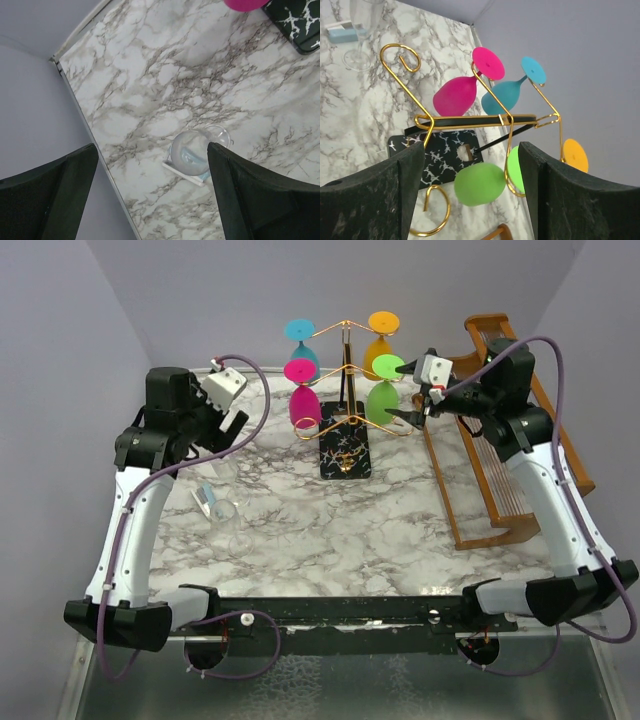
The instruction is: Place the wine glass upside down on the wine glass rack
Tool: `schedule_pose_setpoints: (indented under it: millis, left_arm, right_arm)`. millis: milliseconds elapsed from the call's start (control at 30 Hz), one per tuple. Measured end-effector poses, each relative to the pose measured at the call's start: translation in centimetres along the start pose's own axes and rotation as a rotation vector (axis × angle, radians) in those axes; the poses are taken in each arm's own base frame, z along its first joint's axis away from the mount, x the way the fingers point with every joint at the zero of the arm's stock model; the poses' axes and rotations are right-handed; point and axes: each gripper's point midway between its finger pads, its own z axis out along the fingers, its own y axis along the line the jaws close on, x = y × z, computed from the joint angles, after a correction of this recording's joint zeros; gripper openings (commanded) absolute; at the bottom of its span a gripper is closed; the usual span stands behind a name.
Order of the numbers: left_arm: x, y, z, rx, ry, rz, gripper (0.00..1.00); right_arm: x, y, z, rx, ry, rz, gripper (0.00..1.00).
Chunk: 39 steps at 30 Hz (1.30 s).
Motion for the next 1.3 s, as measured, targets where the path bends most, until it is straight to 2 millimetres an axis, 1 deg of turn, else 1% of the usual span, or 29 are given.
schedule_pose_setpoints:
  millis: [100,200,333,500,600,700,933,1133,1300]
  left_arm:
    - [2.2,0.4,0.2,-0.014,0.060,-0.027,0.86]
    - [4.3,0.1,0.7,-0.003,0.118,-0.051,0.78]
    - [6.3,-0.2,1.1,0.005,0.169,-0.080,0.69]
    - [6.8,0.6,1.2,-0.016,0.180,-0.112,0.59]
    - [7.1,0.7,1.6,-0.015,0.190,-0.124,0.57]
    - [7.7,0.4,2.4,0.005,0.207,-0.132,0.52]
    - [9.2,-0.5,4.4,0.056,0.268,-0.153,0.38]
    - [10.0,-1.0,5.6,0.092,0.301,-0.169,0.20]
    - [10.4,-1.7,6.4,0.131,0.312,-0.187,0.14]
  right_arm:
    - [-0.6,0.9,-1.2,0.029,0.012,0.055,0.75]
    - [-0.9,2.1,-2.1,0.041,0.017,0.084,0.75]
    - [-0.6,3.4,-2.7,0.039,0.025,0.110,0.75]
    - [0.3,4.6,-2.8,0.029,0.039,0.135,0.75]
    - [0.5,4.9,-2.8,0.027,0.043,0.139,0.75]
    - [0.6,5.2,-3.0,0.026,0.044,0.141,0.75]
    - [0.4,5.5,-3.2,0.028,0.041,0.136,0.75]
    - [0.8,5.8,-3.1,0.022,0.047,0.146,0.75]
    - [1.1,6.0,-3.0,0.019,0.050,0.151,0.75]
